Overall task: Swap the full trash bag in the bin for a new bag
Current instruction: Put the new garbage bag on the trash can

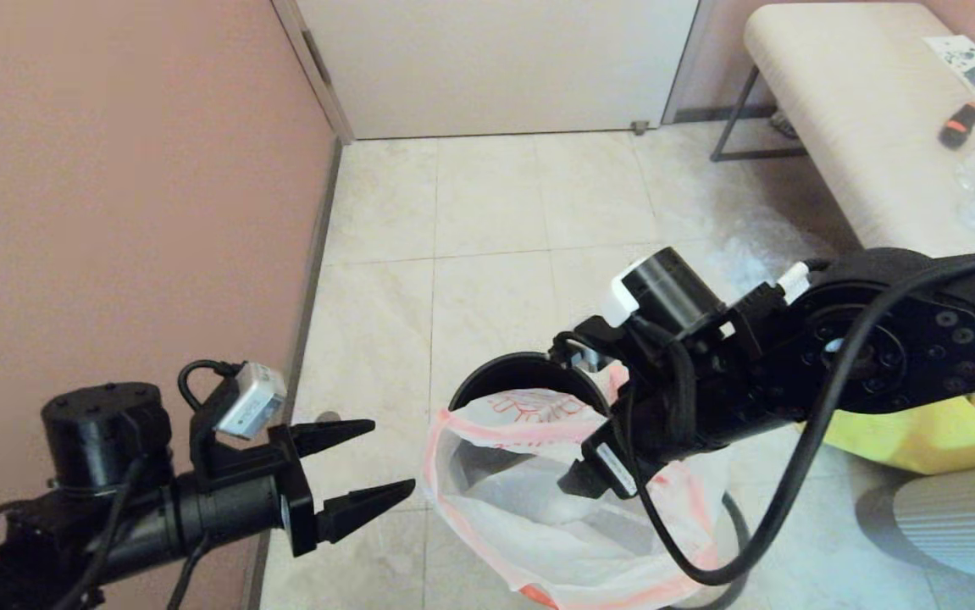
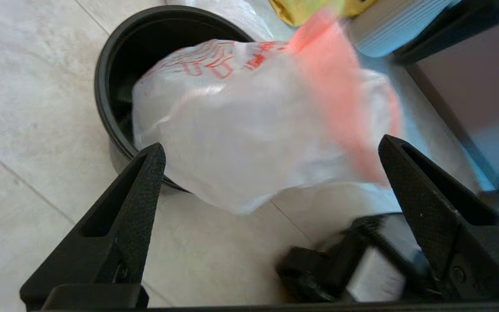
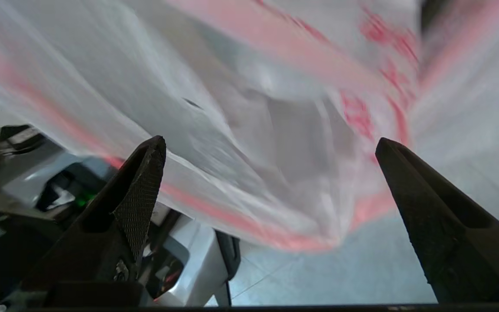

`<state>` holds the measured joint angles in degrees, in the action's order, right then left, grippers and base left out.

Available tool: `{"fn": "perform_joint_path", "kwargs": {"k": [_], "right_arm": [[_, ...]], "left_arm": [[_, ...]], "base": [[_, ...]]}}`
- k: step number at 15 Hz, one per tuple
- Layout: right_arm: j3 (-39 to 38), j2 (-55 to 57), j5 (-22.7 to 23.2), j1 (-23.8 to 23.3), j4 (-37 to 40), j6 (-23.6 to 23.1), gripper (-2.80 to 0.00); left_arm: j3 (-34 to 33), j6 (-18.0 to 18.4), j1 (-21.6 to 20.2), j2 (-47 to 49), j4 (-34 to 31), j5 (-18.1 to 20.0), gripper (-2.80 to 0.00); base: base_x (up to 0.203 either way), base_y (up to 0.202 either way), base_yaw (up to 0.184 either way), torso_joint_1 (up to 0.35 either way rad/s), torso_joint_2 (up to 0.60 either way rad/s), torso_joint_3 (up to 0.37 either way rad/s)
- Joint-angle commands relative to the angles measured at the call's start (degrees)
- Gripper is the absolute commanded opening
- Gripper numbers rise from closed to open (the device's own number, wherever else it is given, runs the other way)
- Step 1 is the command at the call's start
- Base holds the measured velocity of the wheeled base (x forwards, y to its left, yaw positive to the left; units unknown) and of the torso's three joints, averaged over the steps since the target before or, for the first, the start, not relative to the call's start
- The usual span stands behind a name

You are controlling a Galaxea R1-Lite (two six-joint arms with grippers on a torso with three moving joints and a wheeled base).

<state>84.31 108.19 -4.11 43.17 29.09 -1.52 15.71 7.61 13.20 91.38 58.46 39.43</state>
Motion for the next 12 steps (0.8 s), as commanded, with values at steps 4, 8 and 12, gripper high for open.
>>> {"fn": "perform_joint_path", "kwargs": {"k": [4, 8, 12], "right_arm": [[-12.59, -6.25, -3.81, -4.84, -6.52, 2.11, 0.0], [-17.02, -8.04, -5.07, -7.24, -12.1, 5.22, 0.0], [-19.76, -13.08, -4.82, -10.29, -12.59, 7.98, 0.0]], "left_arm": [[17.25, -0.98, 4.47, -20.94, -47.63, -3.17, 0.0], [28.85, -1.94, 16.36, -15.57, -62.13, -22.26, 0.0], [34.81, -5.31, 22.11, -4.91, -64.99, -35.85, 0.0]], "base": [[0.0, 0.0, 0.0, 0.0, 0.0, 0.0], [0.0, 0.0, 0.0, 0.0, 0.0, 0.0], [0.0, 0.0, 0.0, 0.0, 0.0, 0.0]]}}
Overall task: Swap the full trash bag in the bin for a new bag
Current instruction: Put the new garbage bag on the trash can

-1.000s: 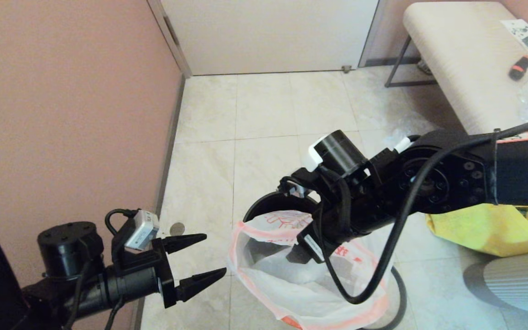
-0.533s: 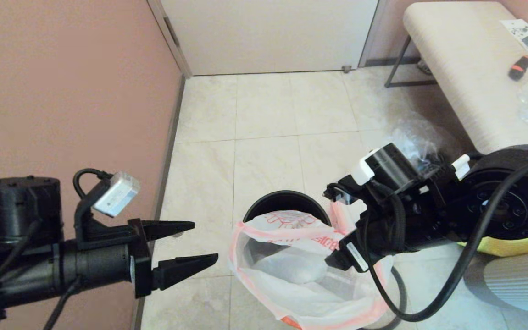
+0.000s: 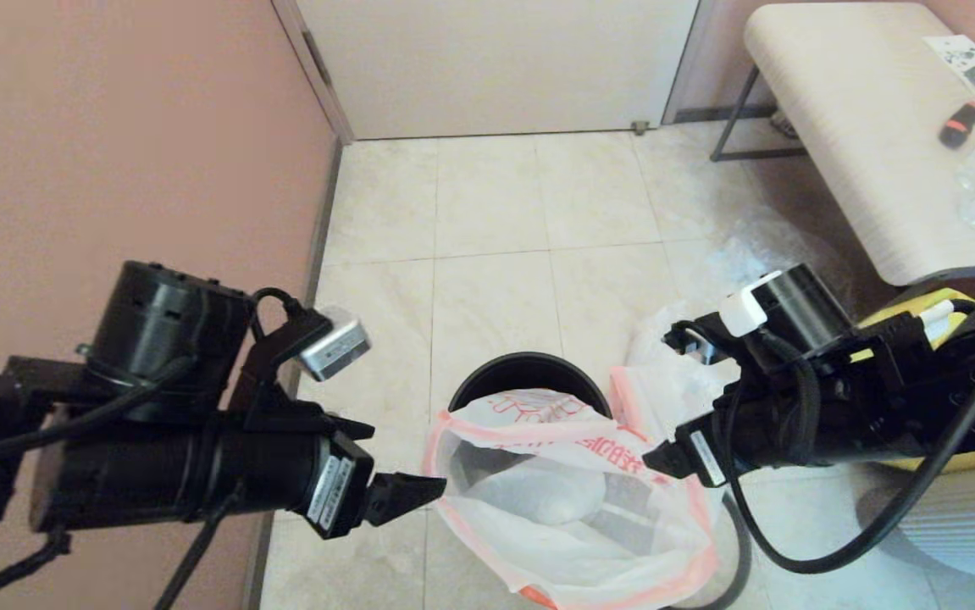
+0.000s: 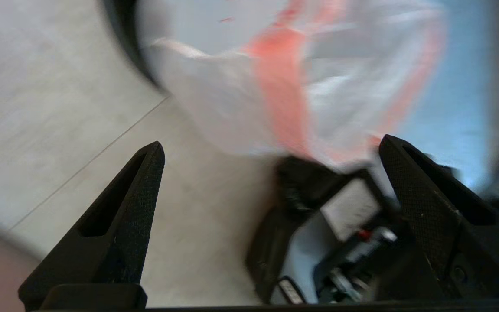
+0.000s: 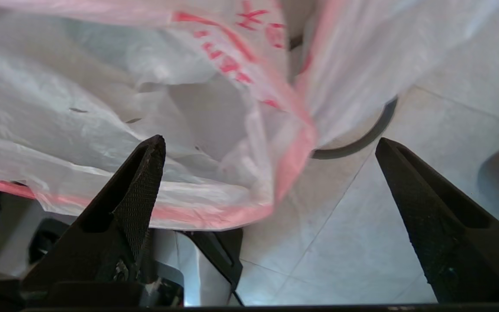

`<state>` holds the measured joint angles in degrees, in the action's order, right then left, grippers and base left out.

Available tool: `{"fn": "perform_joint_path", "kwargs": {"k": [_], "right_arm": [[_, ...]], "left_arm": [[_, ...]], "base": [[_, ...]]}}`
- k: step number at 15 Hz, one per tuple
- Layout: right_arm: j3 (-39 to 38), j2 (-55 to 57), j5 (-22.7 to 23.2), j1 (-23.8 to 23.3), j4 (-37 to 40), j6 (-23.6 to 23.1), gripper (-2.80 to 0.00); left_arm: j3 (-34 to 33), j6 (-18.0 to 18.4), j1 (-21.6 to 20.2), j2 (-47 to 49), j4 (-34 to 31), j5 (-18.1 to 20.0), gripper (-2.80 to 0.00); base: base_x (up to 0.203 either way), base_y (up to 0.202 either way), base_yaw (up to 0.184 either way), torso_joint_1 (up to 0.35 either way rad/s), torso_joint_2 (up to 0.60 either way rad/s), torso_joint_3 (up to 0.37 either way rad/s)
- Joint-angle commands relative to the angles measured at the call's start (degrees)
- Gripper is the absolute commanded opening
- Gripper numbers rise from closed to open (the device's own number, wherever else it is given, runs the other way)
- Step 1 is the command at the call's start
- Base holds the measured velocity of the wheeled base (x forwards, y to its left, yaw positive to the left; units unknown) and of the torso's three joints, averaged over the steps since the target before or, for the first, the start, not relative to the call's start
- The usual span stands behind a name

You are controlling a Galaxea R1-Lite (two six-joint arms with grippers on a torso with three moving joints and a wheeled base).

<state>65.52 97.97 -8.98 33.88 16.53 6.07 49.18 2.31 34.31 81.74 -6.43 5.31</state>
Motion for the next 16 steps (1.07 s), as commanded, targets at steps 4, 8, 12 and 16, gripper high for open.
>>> {"fn": "perform_joint_path", "kwargs": {"k": [4, 8, 12, 16], "right_arm": [[-6.28, -9.56, 1.36, -3.56, -3.41, 1.47, 0.0], [-6.99, -11.19, 1.02, -5.12, -3.32, 4.55, 0.0], [-10.82, -10.94, 1.02, -4.22, -3.55, 12.31, 0.0], [-15.56, -5.79, 1.0, -3.38, -5.74, 18.81, 0.0]], "left_arm": [[11.75, -4.13, 2.66, 15.24, -0.84, -12.18, 0.0], [14.83, -4.54, 4.32, 19.0, -6.2, -23.46, -2.8], [14.88, -6.0, 3.95, 18.55, -8.35, -25.55, -2.8], [18.56, -6.14, 2.27, 22.34, -8.44, -25.19, -2.8]], "base": [[0.0, 0.0, 0.0, 0.0, 0.0, 0.0], [0.0, 0.0, 0.0, 0.0, 0.0, 0.0], [0.0, 0.0, 0.0, 0.0, 0.0, 0.0], [0.0, 0.0, 0.0, 0.0, 0.0, 0.0]]}}
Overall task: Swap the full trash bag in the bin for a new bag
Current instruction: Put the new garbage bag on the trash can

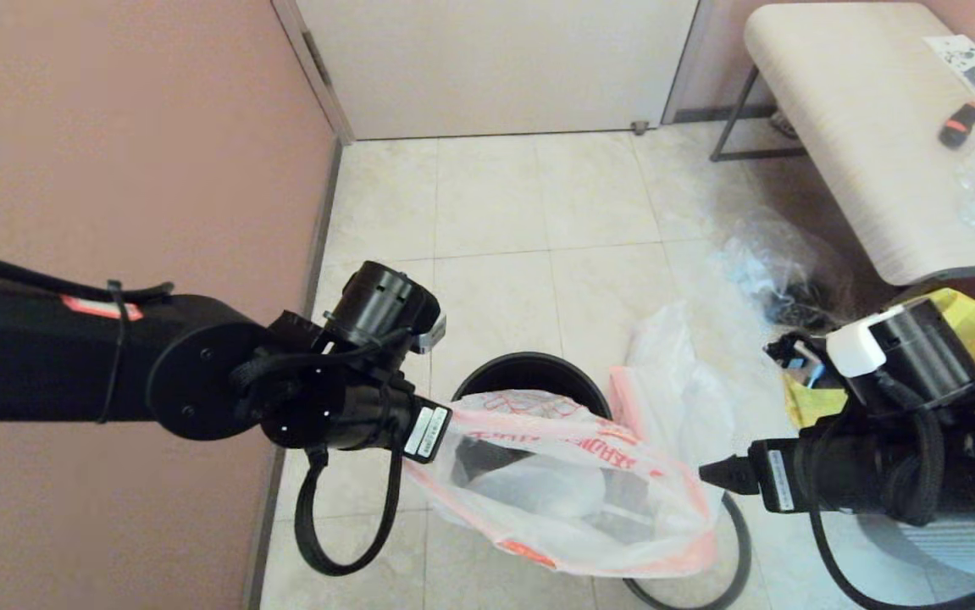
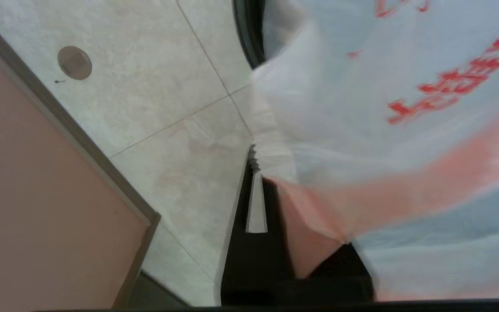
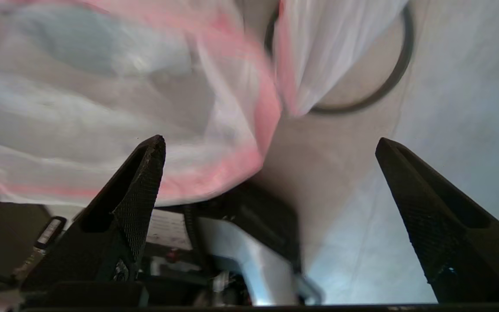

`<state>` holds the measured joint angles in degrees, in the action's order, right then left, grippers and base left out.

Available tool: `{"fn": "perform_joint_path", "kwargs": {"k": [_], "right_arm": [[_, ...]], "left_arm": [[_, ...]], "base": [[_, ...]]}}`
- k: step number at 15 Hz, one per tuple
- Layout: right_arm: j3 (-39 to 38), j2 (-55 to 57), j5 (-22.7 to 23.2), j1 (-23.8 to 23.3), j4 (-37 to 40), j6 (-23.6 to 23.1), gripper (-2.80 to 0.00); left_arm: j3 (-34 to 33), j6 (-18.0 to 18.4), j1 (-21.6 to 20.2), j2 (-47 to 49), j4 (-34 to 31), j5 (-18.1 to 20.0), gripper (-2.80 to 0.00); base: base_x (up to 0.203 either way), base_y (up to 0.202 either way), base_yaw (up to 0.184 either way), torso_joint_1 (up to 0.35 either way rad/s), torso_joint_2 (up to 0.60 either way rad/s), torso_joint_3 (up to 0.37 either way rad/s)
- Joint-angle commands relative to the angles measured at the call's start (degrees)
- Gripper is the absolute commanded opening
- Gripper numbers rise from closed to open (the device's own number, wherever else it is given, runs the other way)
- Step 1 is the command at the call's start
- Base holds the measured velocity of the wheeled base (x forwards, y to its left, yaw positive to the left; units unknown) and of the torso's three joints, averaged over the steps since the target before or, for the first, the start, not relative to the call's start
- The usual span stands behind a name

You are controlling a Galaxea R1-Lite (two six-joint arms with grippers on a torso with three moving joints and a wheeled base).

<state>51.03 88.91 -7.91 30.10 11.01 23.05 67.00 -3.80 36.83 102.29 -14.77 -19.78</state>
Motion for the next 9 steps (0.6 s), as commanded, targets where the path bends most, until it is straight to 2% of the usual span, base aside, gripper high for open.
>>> {"fn": "perform_joint_path", "kwargs": {"k": [1, 3, 5, 8, 9], "right_arm": [[-1.63, 4.84, -0.08, 1.7, -0.48, 4.95, 0.0], [-1.99, 6.67, 0.05, 4.88, -0.45, 10.17, 0.0], [-0.95, 8.97, 0.11, 6.12, 0.07, 13.21, 0.0], [0.34, 8.96, 0.51, 9.2, 5.56, 20.8, 0.0], [0.82, 8.97, 1.79, 9.68, 6.77, 21.96, 0.0]], "left_arm": [[0.97, -0.17, -0.43, 3.1, -0.04, 0.05, -2.8], [1.02, -0.89, -0.7, 3.84, 0.01, 0.09, -2.8], [1.11, -1.38, -0.79, 3.7, 0.01, 0.09, -2.8], [1.2, -1.38, -1.48, 3.37, 0.08, 0.09, -2.8], [1.26, -1.38, -1.91, 3.35, 0.19, 0.09, -2.8]], "base": [[0.0, 0.0, 0.0, 0.0, 0.0, 0.0], [0.0, 0.0, 0.0, 0.0, 0.0, 0.0], [0.0, 0.0, 0.0, 0.0, 0.0, 0.0], [0.0, 0.0, 0.0, 0.0, 0.0, 0.0], [0.0, 0.0, 0.0, 0.0, 0.0, 0.0]]}}
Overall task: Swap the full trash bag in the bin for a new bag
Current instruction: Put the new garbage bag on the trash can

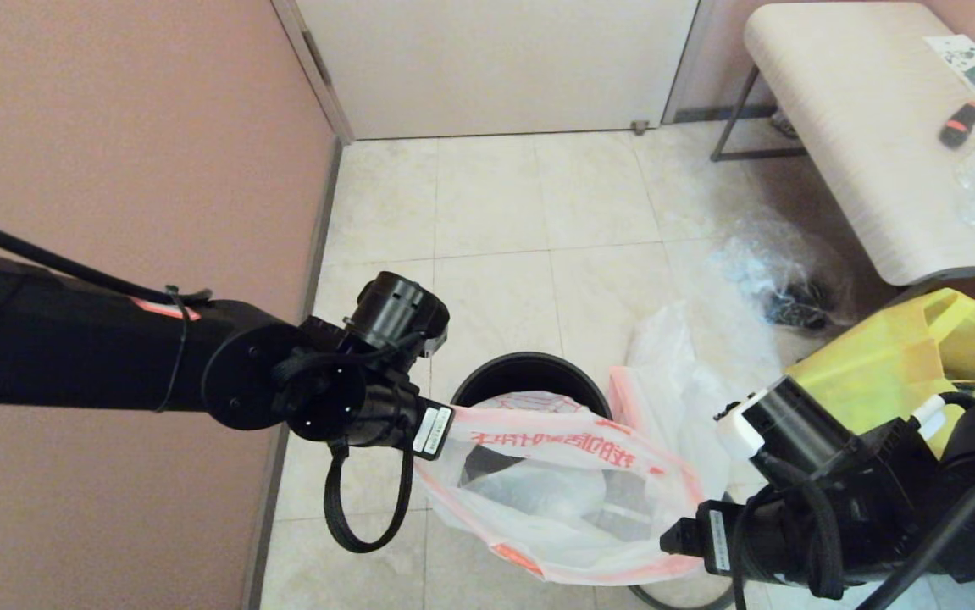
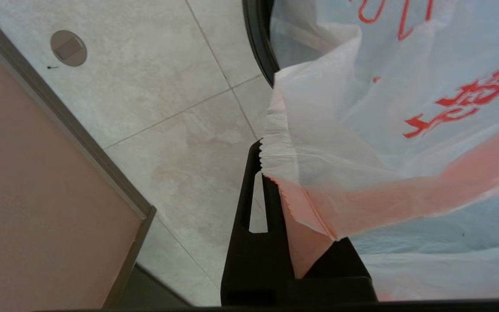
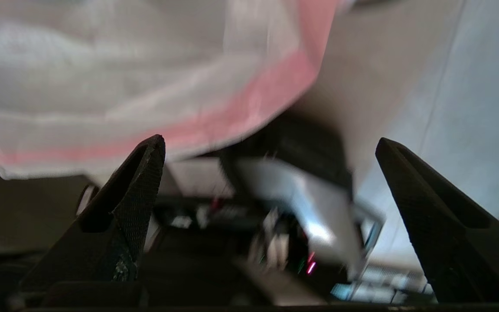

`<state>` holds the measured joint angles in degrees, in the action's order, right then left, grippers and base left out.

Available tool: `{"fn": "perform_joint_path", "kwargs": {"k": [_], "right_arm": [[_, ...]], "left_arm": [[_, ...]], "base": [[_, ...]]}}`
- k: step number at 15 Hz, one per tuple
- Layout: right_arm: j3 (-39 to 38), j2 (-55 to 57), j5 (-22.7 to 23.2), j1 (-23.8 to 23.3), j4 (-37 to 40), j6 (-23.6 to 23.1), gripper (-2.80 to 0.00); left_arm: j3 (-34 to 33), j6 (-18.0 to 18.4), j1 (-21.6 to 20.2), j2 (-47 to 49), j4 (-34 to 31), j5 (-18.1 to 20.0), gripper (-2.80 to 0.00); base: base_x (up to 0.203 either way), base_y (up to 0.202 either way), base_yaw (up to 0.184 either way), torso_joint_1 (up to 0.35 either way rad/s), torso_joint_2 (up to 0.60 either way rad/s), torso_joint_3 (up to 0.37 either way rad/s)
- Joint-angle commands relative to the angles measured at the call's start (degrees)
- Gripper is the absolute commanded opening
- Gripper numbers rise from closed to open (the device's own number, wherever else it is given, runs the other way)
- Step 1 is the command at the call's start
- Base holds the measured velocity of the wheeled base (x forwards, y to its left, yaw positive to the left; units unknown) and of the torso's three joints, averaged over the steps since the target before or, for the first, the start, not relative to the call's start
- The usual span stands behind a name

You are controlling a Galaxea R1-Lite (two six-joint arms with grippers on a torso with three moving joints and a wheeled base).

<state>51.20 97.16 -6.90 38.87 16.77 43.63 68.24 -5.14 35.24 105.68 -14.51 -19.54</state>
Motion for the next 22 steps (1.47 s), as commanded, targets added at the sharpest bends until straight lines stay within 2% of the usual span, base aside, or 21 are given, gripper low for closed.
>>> {"fn": "perform_joint_path", "kwargs": {"k": [1, 2, 6, 11, 14, 17, 20, 21, 22], "right_arm": [[0.97, 0.96, 4.07, 1.19, 1.46, 2.21, 0.0], [1.48, 1.97, 7.46, 1.38, 1.49, 2.95, 0.0], [8.99, 11.85, 12.79, 2.19, 1.19, 4.98, 0.0], [21.76, 22.22, 14.27, 4.51, 1.73, 7.02, 0.0], [21.19, 20.89, 14.09, 3.44, 2.1, 11.3, 0.0], [18.87, 15.93, 14.01, 0.28, 3.41, 13.17, 0.0], [17.28, 16.06, 13.83, -2.26, 3.25, 13.59, 0.0], [17.27, 17.03, 13.78, -2.45, 2.97, 13.52, -2.8], [17.34, 17.87, 13.56, -2.46, 2.75, 13.41, -2.8]], "left_arm": [[0.13, -0.05, -0.6, -0.11, -0.06, -0.15, -2.8], [0.06, -0.12, -0.85, -0.22, -0.09, -0.07, -2.8], [0.14, 0.02, -1.42, -0.62, -0.08, 0.28, -2.8], [0.66, 0.05, -2.1, -0.74, -0.08, 1.26, -2.8], [0.75, -0.04, -2.37, -1.35, 0.01, 1.35, -2.8], [1.13, -0.71, -2.79, -1.44, 0.15, 1.3, -2.8], [1.46, -1.27, -3.25, -2.5, 0.01, 1.35, -2.8], [1.54, -1.27, -3.25, -2.5, 0.01, 1.35, -2.8], [1.54, -1.27, -3.32, -2.5, 0.01, 1.35, -2.8]], "base": [[0.0, 0.0, 0.0, 0.0, 0.0, 0.0], [0.0, 0.0, 0.0, 0.0, 0.0, 0.0], [0.0, 0.0, 0.0, 0.0, 0.0, 0.0], [0.0, 0.0, 0.0, 0.0, 0.0, 0.0], [0.0, 0.0, 0.0, 0.0, 0.0, 0.0], [0.0, 0.0, 0.0, 0.0, 0.0, 0.0], [0.0, 0.0, 0.0, 0.0, 0.0, 0.0], [0.0, 0.0, 0.0, 0.0, 0.0, 0.0], [0.0, 0.0, 0.0, 0.0, 0.0, 0.0]]}}
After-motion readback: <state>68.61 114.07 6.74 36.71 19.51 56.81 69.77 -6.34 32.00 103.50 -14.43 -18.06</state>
